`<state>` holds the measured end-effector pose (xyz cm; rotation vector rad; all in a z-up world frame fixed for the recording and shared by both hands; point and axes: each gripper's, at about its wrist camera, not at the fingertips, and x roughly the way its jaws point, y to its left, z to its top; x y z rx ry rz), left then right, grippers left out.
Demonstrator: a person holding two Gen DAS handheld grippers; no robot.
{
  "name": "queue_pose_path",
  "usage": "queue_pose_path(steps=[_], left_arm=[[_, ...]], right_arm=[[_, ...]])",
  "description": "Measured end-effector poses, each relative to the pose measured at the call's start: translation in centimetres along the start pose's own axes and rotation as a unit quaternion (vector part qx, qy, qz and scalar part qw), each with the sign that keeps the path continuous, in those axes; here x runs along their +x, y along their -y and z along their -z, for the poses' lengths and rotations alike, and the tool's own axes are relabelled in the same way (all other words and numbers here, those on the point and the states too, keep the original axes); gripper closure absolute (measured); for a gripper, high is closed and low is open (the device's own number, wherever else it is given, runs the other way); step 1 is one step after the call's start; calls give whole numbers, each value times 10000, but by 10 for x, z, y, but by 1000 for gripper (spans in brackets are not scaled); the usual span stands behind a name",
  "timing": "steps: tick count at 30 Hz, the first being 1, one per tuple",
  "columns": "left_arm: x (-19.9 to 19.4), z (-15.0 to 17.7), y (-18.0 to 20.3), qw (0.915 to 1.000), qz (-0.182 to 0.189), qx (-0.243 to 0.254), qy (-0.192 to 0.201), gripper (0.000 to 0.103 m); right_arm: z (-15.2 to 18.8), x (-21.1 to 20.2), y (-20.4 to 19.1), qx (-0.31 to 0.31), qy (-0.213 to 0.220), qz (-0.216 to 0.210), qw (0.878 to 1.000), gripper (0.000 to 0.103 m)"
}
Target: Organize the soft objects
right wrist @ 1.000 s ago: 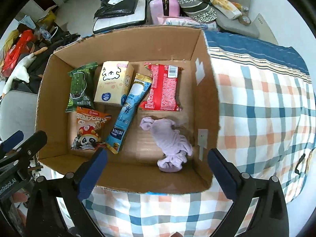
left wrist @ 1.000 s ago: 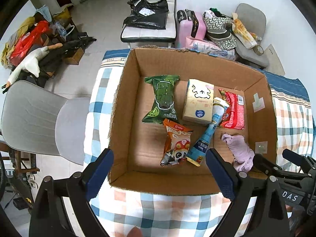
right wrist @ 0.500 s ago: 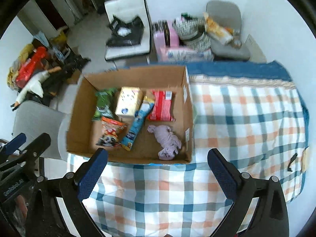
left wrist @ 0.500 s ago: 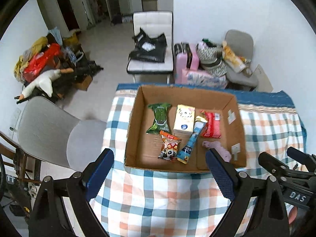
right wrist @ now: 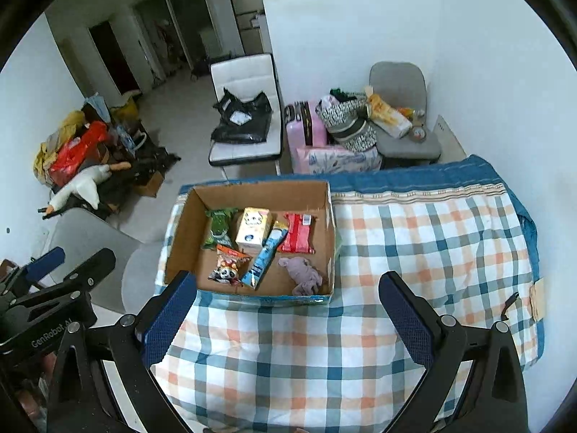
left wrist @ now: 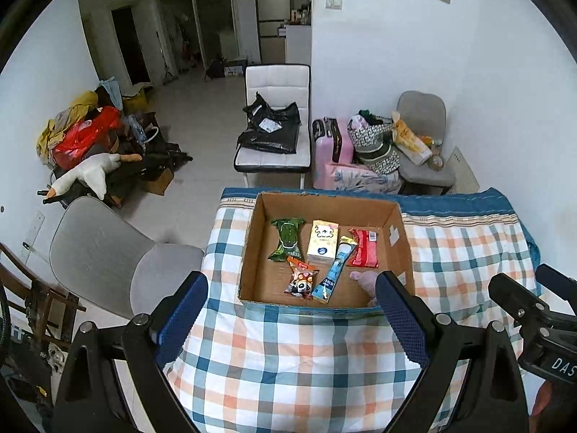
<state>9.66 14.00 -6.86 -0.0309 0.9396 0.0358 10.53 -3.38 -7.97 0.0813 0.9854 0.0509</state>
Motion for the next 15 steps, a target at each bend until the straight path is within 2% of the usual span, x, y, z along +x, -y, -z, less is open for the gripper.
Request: queue_pose_path(steps=[6,15], left_arm=[[-19,1,2,9999,-39,9,143,8],[-26,7,7,9998,-105,37,184,8]], right_arm=[[3,-16,1,4,79,-46,10000,0],[3,-28,5,28,55,-26,10000,0]])
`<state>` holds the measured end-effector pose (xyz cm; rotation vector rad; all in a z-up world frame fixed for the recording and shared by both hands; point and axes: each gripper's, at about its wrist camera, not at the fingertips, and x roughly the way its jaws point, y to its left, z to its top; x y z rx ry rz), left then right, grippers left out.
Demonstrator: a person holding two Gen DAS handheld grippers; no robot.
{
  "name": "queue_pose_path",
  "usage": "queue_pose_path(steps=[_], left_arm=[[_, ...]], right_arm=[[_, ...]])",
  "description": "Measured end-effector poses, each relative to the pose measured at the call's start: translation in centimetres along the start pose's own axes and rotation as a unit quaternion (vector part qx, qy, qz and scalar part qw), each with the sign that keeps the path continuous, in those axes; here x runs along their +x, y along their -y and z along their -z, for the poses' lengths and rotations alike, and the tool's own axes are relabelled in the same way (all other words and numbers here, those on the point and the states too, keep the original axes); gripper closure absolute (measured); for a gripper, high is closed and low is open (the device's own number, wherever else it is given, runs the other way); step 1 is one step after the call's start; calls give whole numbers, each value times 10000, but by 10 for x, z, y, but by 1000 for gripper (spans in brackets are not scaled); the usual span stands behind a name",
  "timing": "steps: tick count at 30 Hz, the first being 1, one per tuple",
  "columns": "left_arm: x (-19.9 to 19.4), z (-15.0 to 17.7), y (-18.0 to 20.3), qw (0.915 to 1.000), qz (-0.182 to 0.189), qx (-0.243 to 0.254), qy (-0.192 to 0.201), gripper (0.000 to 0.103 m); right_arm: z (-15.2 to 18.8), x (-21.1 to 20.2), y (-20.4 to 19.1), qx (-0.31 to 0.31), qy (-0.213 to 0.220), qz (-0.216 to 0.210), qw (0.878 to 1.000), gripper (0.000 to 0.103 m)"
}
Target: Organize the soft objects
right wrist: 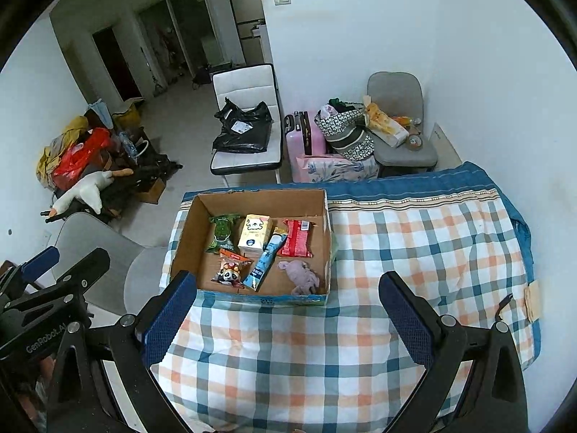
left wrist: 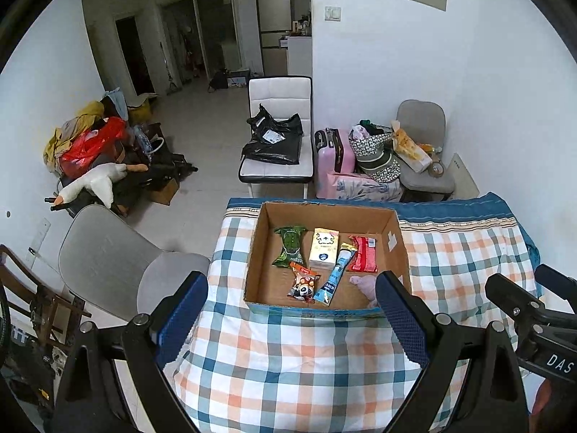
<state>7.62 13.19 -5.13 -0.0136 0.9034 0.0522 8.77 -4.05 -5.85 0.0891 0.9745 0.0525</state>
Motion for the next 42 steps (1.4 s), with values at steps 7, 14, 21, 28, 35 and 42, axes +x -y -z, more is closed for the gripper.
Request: queue_pose_path(steps=[7,14,21,28,35,42], left_arm=[[-2,4,-1,10000,-25,-8,-18,8],[0,3,-5,10000,-18,-9,-34,8],[1,2,-8,10000,-44,-22,-37,8],[6,0,-6,10000,-53,-32,-77,8],[9,2,-7,9999,-68,-57,-96,8],[10,4,-7,9999,-85,-71,-104,8]], right_arm=[[-5,-5,5,5,-48,69,10000,0],[-8,4,1,-10,-50,130,9999,0],[-9,6,0,-9,-50,150,9999,0],[-8,5,-1,-14,-44,151,9999,0],[-6,10,-2,-32,-50,168,9998,0],[-4,15,0,-11,-79,200,9998,0]])
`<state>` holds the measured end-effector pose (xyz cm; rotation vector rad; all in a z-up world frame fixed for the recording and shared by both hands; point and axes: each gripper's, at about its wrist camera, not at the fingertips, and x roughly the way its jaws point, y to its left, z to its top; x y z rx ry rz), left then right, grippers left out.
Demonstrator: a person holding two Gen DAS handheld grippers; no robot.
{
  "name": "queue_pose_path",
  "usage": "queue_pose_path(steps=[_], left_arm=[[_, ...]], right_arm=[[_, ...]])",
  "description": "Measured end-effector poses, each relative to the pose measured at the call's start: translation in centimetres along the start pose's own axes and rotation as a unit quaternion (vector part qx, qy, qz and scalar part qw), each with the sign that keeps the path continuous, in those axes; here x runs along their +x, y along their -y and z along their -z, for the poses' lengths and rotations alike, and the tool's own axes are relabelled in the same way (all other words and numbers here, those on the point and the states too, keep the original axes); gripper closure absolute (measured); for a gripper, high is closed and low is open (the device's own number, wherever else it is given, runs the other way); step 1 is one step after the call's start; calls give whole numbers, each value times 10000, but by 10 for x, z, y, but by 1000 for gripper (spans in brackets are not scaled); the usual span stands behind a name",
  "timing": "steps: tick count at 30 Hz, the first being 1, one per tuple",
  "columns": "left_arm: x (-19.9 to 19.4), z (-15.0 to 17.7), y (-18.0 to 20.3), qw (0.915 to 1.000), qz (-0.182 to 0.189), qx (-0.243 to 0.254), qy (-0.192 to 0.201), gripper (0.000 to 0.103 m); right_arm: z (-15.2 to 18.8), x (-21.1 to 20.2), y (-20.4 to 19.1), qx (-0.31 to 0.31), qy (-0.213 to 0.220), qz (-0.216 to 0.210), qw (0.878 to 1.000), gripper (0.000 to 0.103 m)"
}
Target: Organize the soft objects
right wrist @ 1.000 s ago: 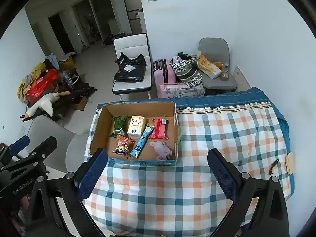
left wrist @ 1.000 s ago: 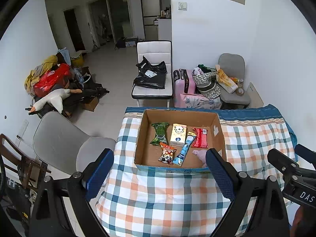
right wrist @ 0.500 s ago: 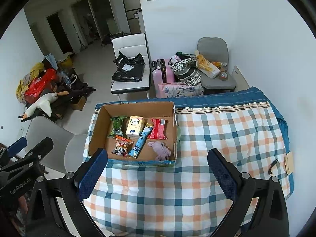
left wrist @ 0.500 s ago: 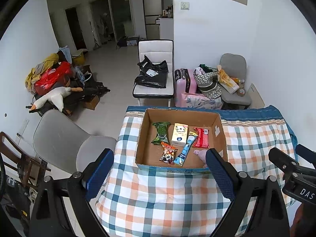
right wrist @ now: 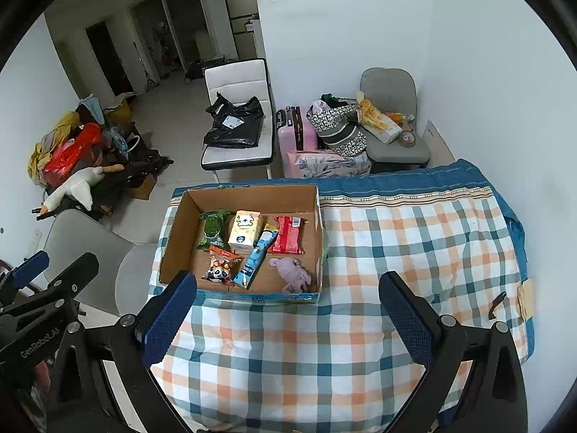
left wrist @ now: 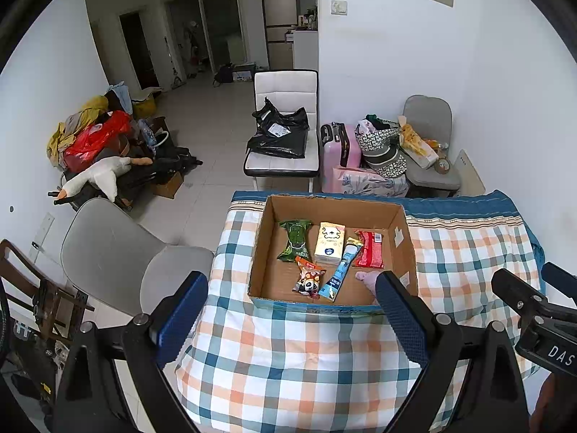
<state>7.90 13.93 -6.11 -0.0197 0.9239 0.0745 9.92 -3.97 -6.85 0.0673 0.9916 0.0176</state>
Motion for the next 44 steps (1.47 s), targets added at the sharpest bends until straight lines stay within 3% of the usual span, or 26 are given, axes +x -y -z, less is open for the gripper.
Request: queue_pose_path(steps=[9,44], left_arm=[[1,12,-4,9999,-115,-75,-13,8],[3,8,-3,9997,-209,-147,-59,8]], right_arm=[[0,3,4,-39,66,115,9999,0],[1,5,7,-90,71,167,9998,0]])
